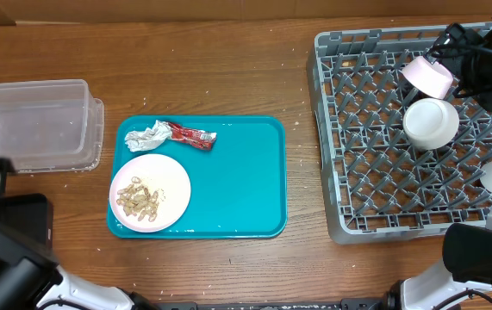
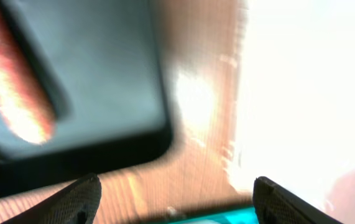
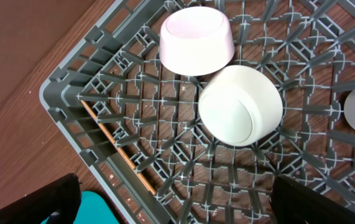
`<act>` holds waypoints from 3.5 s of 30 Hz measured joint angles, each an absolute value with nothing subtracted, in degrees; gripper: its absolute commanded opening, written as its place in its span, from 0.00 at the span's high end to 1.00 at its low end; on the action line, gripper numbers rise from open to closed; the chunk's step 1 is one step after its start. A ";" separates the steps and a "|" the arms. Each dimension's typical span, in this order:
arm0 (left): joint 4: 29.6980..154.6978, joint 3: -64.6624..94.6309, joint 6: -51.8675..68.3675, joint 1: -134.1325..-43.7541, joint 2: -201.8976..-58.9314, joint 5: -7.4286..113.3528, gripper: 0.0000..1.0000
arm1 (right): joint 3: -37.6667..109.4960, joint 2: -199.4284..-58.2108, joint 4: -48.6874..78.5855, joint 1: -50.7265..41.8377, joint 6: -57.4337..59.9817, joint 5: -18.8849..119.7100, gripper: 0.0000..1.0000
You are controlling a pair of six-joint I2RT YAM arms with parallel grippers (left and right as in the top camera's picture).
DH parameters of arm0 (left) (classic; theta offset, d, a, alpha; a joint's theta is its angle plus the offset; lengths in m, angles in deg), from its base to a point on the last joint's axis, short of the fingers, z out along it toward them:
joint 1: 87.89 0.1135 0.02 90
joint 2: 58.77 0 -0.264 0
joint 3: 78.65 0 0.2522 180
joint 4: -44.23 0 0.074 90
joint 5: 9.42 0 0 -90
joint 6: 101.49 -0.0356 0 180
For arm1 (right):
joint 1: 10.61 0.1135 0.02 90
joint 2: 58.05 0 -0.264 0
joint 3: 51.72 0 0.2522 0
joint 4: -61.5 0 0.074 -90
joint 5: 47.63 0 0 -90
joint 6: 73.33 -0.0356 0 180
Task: Sort waste into correct bins and load items into the dishwasher
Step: 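Reach the left gripper to the white plate and grip its rim, then lift the plate with the left gripper and move it over the black tray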
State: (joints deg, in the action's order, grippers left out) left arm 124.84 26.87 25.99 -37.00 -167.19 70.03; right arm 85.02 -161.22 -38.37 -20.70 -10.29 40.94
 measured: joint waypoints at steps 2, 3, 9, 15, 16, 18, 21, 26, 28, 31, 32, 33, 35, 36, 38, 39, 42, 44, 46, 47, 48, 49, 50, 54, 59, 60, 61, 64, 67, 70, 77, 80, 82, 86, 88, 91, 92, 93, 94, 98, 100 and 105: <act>127.77 31.73 25.13 -41.02 -167.15 69.60 0.19 | 85.02 -161.22 -38.37 -20.70 -10.29 40.94 0.00; 128.62 33.37 24.68 -42.81 -167.01 69.55 0.19 | 85.02 -161.22 -38.37 -20.70 -10.31 40.94 0.00; 132.29 37.56 21.75 -60.19 -165.37 68.61 0.02 | 85.02 -161.22 -38.39 -20.70 -10.29 40.92 0.00; 135.05 37.56 15.36 -77.59 -165.37 68.61 0.00 | 85.02 -161.22 -38.41 -20.70 -10.31 40.92 0.00; 135.40 37.56 14.80 -80.08 -165.37 69.03 0.00 | 85.02 -161.22 -38.37 -20.72 -10.29 40.92 0.00; 135.59 37.50 14.03 -85.22 -165.37 70.29 0.00 | 85.02 -161.22 -38.39 -20.70 -10.29 40.92 0.00; 135.20 36.71 14.07 -92.23 -165.37 73.14 0.00 | 85.02 -161.22 -38.39 -20.70 -10.29 40.94 0.00; 132.62 30.61 14.25 -99.95 -165.37 75.72 0.05 | 85.02 -161.22 -38.37 -20.72 -10.31 40.92 0.00; 130.35 26.42 14.49 -101.59 -165.24 76.35 0.09 | 85.02 -161.22 -38.41 -20.70 -10.29 40.96 0.00; 127.01 20.62 15.80 -103.07 -165.24 76.85 0.18 | 85.02 -161.22 -38.37 -20.70 -10.31 40.94 0.00; 125.85 18.87 16.44 -103.31 -165.24 76.98 0.21 | 85.02 -161.22 -38.41 -20.70 -10.29 40.94 0.00; 124.71 17.02 16.85 -103.58 -165.24 77.03 0.23 | 85.02 -161.22 -38.39 -20.70 -10.29 40.94 0.00; 122.57 14.33 17.18 -103.66 -165.24 77.22 0.32 | 85.02 -161.22 -38.39 -20.72 -10.29 40.94 0.00; 121.58 13.17 17.40 -103.66 -165.24 77.27 0.33 | 85.02 -161.22 -38.37 -20.70 -10.31 40.92 0.00; 119.92 11.25 17.57 -103.66 -165.24 77.46 0.36 | 85.02 -161.22 -38.37 -20.70 -10.29 40.94 0.00; 119.14 10.37 17.70 -103.66 -165.24 77.46 0.36 | 85.02 -161.22 -38.41 -20.72 -10.29 40.94 0.00; 117.58 8.25 17.92 -103.66 -165.24 77.46 0.37 | 85.02 -161.22 -38.41 -20.70 -10.29 40.94 0.00; 116.43 6.70 17.97 -103.66 -165.24 77.64 0.37 | 85.02 -161.22 -38.39 -20.70 -10.31 40.94 0.00; 115.01 5.45 18.01 -103.66 -165.24 78.40 0.37 | 85.02 -161.22 -38.39 -20.70 -10.27 40.92 0.00; 114.44 4.84 18.05 -103.66 -165.24 79.10 0.37 | 85.02 -161.22 -38.39 -20.70 -10.29 40.94 0.00; 114.09 4.32 18.12 -103.66 -165.24 79.82 0.37 | 85.02 -161.22 -38.41 -20.70 -10.29 40.94 0.00; 114.04 3.90 18.14 -103.66 -165.24 80.48 0.37 | 85.02 -161.22 -38.39 -20.70 -10.27 40.94 0.00; 113.96 3.57 18.14 -103.66 -165.24 81.09 0.38 | 85.02 -161.22 -38.37 -20.70 -10.29 40.94 0.00; 113.21 2.96 18.14 -103.66 -165.24 82.60 0.41 | 85.02 -161.22 -38.37 -20.70 -10.29 40.94 0.00; 112.73 2.96 18.16 -105.22 -165.24 84.79 0.40 | 85.02 -161.22 -38.39 -20.70 -10.31 40.92 0.00; 112.65 2.96 18.25 -105.83 -165.24 85.59 0.41 | 85.02 -161.22 -38.41 -20.70 -10.29 40.94 0.00; 112.56 2.96 18.45 -106.66 -165.24 86.32 0.41 | 85.02 -161.22 -38.39 -20.70 -10.29 40.94 0.00; 112.27 2.96 18.64 -108.10 -165.24 87.78 0.42 | 85.02 -161.22 -38.39 -20.70 -10.31 40.94 0.00; 112.03 2.96 18.62 -108.28 -165.24 88.74 0.43 | 85.02 -161.22 -38.39 -20.70 -10.29 40.94 0.00; 111.99 2.96 18.62 -108.28 -165.24 89.81 0.45 | 85.02 -161.22 -38.39 -20.70 -10.29 40.92 0.00; 110.18 1.76 18.64 -108.28 -165.24 90.29 0.45 | 85.02 -161.22 -38.39 -20.72 -10.31 40.92 0.00; 110.07 0.58 18.86 -108.28 -165.24 90.27 0.49 | 85.02 -161.22 -38.39 -20.70 -10.31 40.94 0.00; 109.98 0.38 19.17 -108.28 -165.24 90.27 0.53 | 85.02 -161.22 -38.39 -20.70 -10.31 40.94 0.00; 109.72 0.38 20.06 -108.28 -165.24 90.27 0.74 | 85.02 -161.22 -38.39 -20.70 -10.29 40.92 0.00; 109.30 0.38 20.30 -108.28 -165.24 90.27 0.87 | 85.02 -161.22 -38.37 -20.72 -10.27 40.89 0.00; 109.02 0.34 20.22 -108.28 -165.24 90.53 0.96 | 85.02 -161.22 -38.37 -20.70 -10.29 40.92 0.00; 109.34 0.38 20.28 -108.28 -165.22 90.75 0.96 | 85.02 -161.22 -38.39 -20.70 -10.29 40.94 0.00; 109.76 0.41 20.30 -108.30 -165.20 90.93 0.96 | 85.02 -161.22 -38.37 -20.70 -10.29 40.89 0.00; 110.13 0.45 20.30 -108.30 -165.20 91.12 0.96 | 85.02 -161.22 -38.39 -20.70 -10.31 40.92 0.00; 113.63 1.72 20.30 -108.30 -165.20 91.34 0.96 | 85.02 -161.22 -38.39 -20.70 -10.31 40.94 0.00; 115.86 3.18 20.30 -108.30 -165.20 91.34 0.96 | 85.02 -161.22 -38.39 -20.70 -10.29 40.94 0.00; 119.90 7.20 20.35 -108.30 -165.20 91.36 0.96 | 85.02 -161.22 -38.39 -20.70 -10.31 40.94 0.00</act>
State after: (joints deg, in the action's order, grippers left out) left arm 119.90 7.20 20.35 -108.30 -165.20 91.36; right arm 85.02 -161.22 -38.39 -20.70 -10.31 40.94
